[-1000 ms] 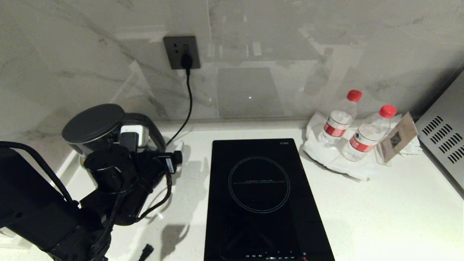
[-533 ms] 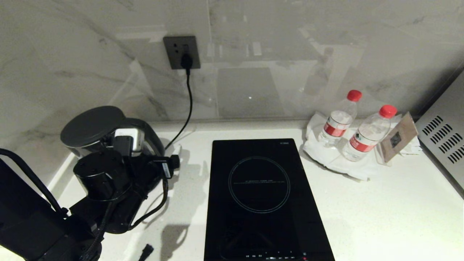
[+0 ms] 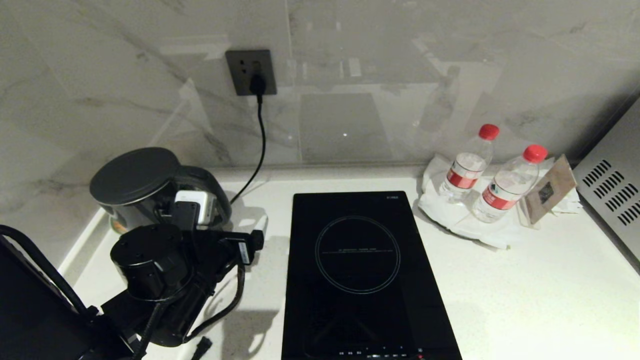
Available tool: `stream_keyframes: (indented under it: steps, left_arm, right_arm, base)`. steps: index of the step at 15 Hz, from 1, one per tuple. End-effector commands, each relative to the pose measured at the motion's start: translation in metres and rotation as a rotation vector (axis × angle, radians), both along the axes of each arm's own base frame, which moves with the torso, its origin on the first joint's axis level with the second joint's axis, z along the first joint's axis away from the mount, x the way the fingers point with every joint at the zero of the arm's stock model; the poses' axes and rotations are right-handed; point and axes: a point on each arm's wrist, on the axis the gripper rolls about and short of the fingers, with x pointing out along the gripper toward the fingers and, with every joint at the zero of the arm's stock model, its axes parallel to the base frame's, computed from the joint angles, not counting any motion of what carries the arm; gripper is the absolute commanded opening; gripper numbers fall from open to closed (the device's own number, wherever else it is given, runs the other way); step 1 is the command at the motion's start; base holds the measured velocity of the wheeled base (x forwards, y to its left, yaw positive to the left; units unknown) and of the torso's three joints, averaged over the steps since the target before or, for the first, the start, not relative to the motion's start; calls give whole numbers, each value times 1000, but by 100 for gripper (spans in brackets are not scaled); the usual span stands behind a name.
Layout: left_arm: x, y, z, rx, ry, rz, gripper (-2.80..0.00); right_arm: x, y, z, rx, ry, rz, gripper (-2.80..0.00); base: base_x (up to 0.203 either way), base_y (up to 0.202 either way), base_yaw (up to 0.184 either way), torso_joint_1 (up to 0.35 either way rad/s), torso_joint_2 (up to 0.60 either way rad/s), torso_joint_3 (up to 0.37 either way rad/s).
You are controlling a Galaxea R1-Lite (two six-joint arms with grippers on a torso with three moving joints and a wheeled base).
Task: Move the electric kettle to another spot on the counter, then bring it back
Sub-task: Pick up the kettle
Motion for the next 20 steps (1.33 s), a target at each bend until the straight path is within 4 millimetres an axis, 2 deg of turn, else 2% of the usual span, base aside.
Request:
stream_keyframes:
  steps: [1, 7, 13, 20]
  left_arm:
    - [-1, -2, 1, -7, -7, -6, 0]
    - [9, -5, 5, -17, -28, 4, 0]
    - [22, 7, 6, -21, -39, 62, 0]
    - [35, 1, 21, -27, -73, 67, 0]
  right_arm:
    - [0, 0, 0, 0, 0, 0, -280]
    - [0, 0, 0, 0, 0, 0, -280]
    - [0, 0, 0, 0, 0, 0, -280]
    - [0, 0, 0, 0, 0, 0, -280]
  base:
    - [0, 0, 0, 0, 0, 0]
    - [0, 0, 0, 0, 0, 0]
    - [0, 0, 0, 0, 0, 0]
    - [0, 0, 0, 0, 0, 0]
